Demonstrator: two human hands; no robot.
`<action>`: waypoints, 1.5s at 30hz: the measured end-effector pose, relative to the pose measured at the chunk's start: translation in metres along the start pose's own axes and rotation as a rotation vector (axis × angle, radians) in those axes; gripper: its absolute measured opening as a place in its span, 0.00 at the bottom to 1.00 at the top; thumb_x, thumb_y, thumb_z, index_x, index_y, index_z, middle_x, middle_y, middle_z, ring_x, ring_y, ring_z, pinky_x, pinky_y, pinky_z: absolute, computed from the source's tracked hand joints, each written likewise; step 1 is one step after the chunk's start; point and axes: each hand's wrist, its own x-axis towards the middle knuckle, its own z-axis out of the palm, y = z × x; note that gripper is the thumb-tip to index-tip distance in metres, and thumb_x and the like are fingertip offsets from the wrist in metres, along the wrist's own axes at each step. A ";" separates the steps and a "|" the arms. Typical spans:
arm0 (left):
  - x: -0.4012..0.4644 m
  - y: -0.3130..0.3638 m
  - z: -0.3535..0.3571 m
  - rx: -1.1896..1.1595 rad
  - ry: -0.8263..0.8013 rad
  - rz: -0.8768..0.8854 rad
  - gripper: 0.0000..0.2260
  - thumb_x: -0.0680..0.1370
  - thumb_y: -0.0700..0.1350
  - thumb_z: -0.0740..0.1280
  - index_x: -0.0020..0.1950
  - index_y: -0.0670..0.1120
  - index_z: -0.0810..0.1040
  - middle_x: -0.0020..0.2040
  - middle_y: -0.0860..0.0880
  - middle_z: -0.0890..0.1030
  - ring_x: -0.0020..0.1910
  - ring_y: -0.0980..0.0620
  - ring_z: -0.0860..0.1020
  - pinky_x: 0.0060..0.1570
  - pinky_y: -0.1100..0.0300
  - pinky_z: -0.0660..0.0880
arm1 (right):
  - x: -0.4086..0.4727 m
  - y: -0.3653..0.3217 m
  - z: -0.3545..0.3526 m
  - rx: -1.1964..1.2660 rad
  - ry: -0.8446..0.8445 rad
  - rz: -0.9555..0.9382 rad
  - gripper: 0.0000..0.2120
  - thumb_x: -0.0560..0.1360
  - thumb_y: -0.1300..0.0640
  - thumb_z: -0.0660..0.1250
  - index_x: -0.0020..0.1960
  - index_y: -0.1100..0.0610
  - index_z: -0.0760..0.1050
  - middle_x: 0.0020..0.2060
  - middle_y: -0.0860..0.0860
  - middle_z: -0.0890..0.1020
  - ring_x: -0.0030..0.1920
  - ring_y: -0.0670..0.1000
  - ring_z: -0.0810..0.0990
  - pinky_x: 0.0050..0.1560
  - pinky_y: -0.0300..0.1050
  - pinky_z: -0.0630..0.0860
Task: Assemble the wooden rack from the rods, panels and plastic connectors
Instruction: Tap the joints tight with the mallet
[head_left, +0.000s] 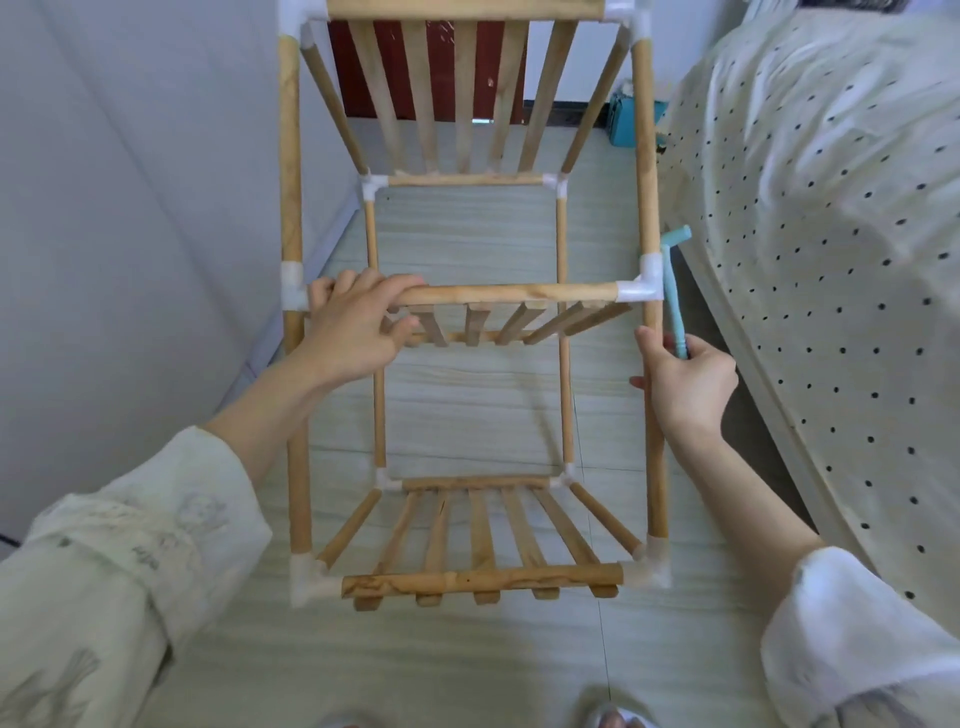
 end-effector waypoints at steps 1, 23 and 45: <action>0.004 0.000 0.002 -0.001 0.001 -0.008 0.17 0.79 0.51 0.60 0.68 0.56 0.68 0.50 0.54 0.69 0.59 0.49 0.66 0.56 0.57 0.54 | 0.004 -0.001 0.004 -0.004 0.011 0.000 0.08 0.74 0.52 0.69 0.43 0.57 0.77 0.35 0.50 0.80 0.29 0.44 0.81 0.27 0.29 0.74; 0.041 -0.039 0.084 0.020 -0.169 -0.111 0.14 0.81 0.54 0.56 0.64 0.55 0.72 0.56 0.48 0.76 0.61 0.47 0.66 0.58 0.52 0.56 | 0.036 0.031 0.046 -0.037 0.053 0.098 0.09 0.76 0.53 0.66 0.46 0.59 0.79 0.35 0.48 0.78 0.35 0.51 0.80 0.27 0.38 0.79; -0.167 0.074 0.028 0.011 -0.168 -0.105 0.24 0.81 0.57 0.44 0.64 0.48 0.74 0.63 0.49 0.73 0.66 0.47 0.68 0.67 0.47 0.61 | -0.134 0.038 -0.130 -0.528 -0.393 -0.111 0.11 0.81 0.56 0.56 0.40 0.54 0.71 0.27 0.46 0.71 0.32 0.53 0.71 0.36 0.46 0.67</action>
